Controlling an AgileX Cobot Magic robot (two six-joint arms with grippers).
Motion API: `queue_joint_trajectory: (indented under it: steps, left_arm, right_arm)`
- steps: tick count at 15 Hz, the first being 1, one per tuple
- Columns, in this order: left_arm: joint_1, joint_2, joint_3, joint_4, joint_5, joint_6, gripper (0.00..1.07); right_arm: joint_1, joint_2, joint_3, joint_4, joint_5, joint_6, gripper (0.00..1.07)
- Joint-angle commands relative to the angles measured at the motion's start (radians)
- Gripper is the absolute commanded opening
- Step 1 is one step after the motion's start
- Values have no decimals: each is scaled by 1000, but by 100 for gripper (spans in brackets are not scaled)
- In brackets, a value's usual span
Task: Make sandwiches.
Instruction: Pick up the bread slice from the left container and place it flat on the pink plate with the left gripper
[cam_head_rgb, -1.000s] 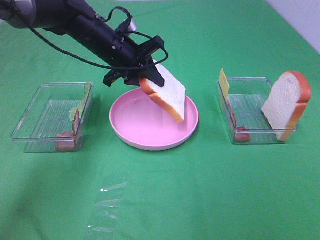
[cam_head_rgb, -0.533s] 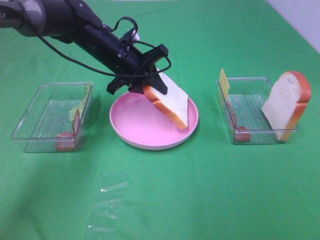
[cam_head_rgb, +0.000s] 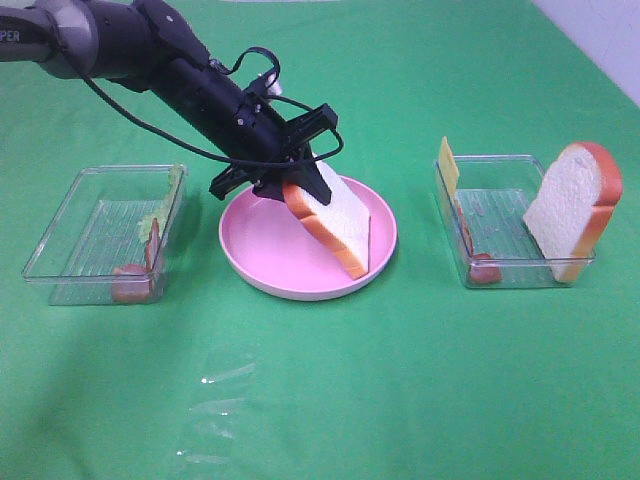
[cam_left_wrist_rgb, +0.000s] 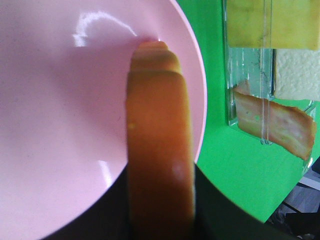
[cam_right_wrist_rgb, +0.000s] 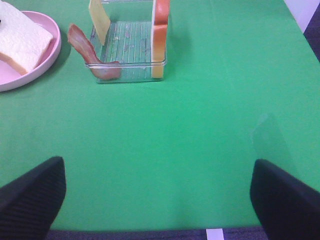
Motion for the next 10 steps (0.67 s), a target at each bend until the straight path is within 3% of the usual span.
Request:
queue_joint_trajectory:
  steps: [1, 4, 5, 6, 7, 8, 10]
  left_arm:
    - [-4, -3, 5, -7, 4, -5, 2]
    - [-4, -3, 5, -6, 1, -5, 15]
    - [-4, -3, 5, 4, 1, -5, 28]
    - [-4, -4, 4, 32, 3, -7, 55]
    - [-4, -10, 0, 60, 8, -7, 72]
    - [-4, -24, 0, 93, 10, -10, 79]
    - [-4, -55, 0, 154, 15, -25, 79]
  right_arm:
    - [1, -17, 3, 3, -5, -13, 96]
    - [1, -17, 3, 3, -5, -13, 96]
    - [1, -17, 3, 3, -5, -13, 96]
    - [1, -17, 3, 3, -5, -13, 96]
    - [1, -17, 3, 3, -5, -13, 96]
    - [1, -17, 3, 3, -5, -13, 96]
    - [1, -17, 3, 3, -5, -13, 96]
